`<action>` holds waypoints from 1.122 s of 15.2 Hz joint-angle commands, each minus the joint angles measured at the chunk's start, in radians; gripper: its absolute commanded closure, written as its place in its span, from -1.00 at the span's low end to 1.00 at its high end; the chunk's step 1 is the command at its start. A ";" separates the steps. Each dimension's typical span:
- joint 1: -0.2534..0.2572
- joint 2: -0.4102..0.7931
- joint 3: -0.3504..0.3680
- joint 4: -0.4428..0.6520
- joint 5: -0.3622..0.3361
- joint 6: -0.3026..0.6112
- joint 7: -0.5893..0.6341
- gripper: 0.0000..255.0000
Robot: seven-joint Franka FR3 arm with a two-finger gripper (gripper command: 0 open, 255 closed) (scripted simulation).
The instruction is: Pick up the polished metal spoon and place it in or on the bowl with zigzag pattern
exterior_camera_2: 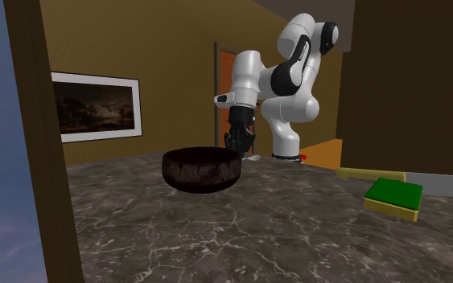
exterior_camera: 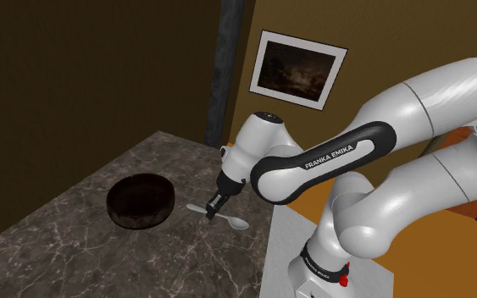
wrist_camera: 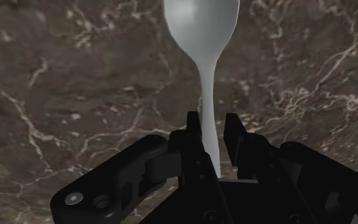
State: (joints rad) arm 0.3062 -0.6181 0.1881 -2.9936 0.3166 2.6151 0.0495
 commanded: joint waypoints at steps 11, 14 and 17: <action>-0.026 -0.133 -0.007 0.073 -0.041 -0.204 0.026 1.00; -0.032 -0.161 -0.011 0.100 -0.051 -0.259 0.032 1.00; -0.038 -0.184 -0.016 0.129 -0.061 -0.312 0.037 1.00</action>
State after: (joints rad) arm 0.2697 -0.7917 0.1730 -2.8730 0.2586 2.3227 0.0837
